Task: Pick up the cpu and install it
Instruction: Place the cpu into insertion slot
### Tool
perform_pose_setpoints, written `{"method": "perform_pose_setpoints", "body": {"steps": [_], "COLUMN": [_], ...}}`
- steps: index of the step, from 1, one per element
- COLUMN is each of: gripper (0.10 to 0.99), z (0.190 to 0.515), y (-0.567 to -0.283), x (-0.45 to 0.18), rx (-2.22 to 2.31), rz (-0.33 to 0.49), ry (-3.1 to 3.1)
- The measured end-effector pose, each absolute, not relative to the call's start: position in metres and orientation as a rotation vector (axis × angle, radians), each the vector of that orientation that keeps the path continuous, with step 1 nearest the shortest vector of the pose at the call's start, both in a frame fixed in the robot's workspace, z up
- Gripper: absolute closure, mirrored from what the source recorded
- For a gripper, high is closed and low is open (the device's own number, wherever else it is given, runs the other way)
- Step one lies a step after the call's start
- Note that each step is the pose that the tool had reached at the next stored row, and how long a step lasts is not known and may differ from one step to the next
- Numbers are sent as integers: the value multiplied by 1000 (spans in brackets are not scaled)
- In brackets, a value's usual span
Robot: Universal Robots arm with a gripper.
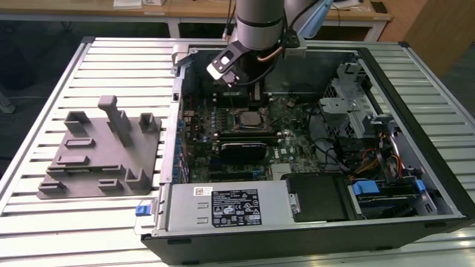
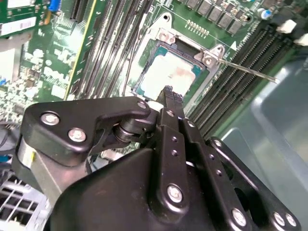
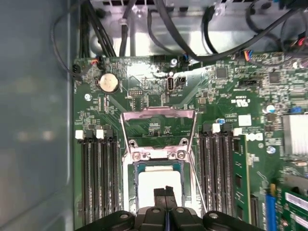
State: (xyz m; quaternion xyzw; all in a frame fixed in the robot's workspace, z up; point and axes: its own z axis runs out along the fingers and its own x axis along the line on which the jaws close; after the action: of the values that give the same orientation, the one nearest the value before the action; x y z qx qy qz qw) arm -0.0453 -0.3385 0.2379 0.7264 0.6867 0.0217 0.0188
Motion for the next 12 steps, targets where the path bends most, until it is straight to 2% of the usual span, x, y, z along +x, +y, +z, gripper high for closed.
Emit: {"method": "perform_pose_setpoints", "body": {"steps": [12], "gripper": [980], "z": [246], "y": [-338], "x": [-45], "rx": [2255], "rz": [67], "ry": [2132]}}
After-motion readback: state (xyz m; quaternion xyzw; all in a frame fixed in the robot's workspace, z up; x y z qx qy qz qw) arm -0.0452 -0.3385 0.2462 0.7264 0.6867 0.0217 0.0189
